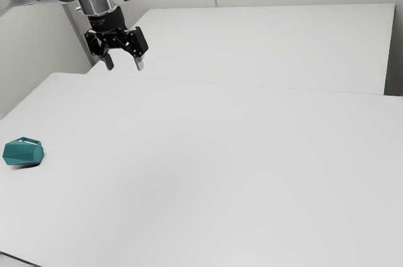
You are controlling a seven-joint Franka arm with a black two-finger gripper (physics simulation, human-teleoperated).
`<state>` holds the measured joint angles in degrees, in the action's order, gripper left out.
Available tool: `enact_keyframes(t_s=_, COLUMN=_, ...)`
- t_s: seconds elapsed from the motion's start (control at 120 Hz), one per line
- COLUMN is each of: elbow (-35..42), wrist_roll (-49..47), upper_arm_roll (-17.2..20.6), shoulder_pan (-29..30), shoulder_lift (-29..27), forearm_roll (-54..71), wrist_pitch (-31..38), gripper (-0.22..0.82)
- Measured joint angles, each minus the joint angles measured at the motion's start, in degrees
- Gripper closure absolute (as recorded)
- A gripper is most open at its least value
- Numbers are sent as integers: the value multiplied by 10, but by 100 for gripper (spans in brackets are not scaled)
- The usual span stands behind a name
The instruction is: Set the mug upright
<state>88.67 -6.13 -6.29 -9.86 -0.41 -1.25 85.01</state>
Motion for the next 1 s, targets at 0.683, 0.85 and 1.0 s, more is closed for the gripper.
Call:
enact_keyframes(t_s=0.683, elbow=17, wrist_roll=62, upper_arm_roll=9, shoulder_pan=221, shoulder_lift=-13, forearm_roll=-6, wrist_pitch=16, gripper=2)
enact_keyframes(t_s=0.85, elbow=17, wrist_roll=115, upper_arm_roll=9, shoulder_pan=312, shoulder_lift=5, forearm_roll=-17, wrist_pitch=19, gripper=2)
enact_keyframes(t_s=1.0, elbow=16, wrist_roll=174, upper_arm_roll=10, shoulder_pan=381, shoulder_lift=33, forearm_roll=-40, wrist_pitch=32, gripper=2)
